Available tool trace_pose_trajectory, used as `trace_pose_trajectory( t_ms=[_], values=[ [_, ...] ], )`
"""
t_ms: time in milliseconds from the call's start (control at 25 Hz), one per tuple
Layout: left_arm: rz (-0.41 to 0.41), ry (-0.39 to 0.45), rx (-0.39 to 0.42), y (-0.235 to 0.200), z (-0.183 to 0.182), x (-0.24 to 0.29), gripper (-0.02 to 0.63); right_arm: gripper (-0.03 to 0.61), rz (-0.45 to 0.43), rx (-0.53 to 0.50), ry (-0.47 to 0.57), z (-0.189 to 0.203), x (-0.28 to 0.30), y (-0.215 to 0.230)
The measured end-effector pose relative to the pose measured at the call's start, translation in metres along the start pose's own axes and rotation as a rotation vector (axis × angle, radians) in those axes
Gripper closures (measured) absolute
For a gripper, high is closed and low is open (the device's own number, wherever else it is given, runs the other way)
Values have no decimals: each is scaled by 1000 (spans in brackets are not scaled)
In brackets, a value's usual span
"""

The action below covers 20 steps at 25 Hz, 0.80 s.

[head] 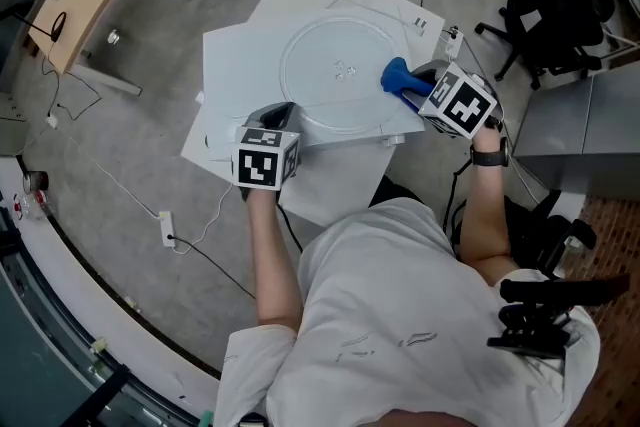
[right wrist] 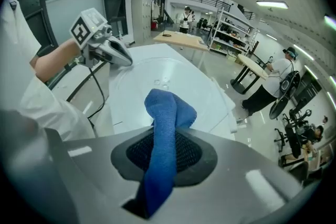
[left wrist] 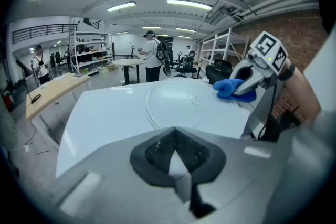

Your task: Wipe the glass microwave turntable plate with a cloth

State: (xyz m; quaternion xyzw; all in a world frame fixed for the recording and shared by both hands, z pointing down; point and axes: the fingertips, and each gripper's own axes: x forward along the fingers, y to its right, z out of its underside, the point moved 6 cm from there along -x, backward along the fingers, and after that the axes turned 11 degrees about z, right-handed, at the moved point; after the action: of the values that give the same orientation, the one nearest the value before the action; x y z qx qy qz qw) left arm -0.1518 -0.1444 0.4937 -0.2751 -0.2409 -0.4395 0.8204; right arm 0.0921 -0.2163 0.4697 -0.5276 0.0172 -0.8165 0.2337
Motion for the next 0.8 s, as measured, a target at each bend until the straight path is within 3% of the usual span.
trace_pose_trajectory(
  t_ms=[240, 480, 800],
  values=[
    [1, 3, 14, -1, 0, 4, 611, 506, -153, -117, 16, 0, 0, -36],
    [4, -2, 21, -1, 0, 5, 611, 503, -250, -222, 58, -30, 6, -71],
    [37, -35, 10, 6, -6, 1, 611, 503, -303, -320, 160, -82, 18, -101]
  ],
)
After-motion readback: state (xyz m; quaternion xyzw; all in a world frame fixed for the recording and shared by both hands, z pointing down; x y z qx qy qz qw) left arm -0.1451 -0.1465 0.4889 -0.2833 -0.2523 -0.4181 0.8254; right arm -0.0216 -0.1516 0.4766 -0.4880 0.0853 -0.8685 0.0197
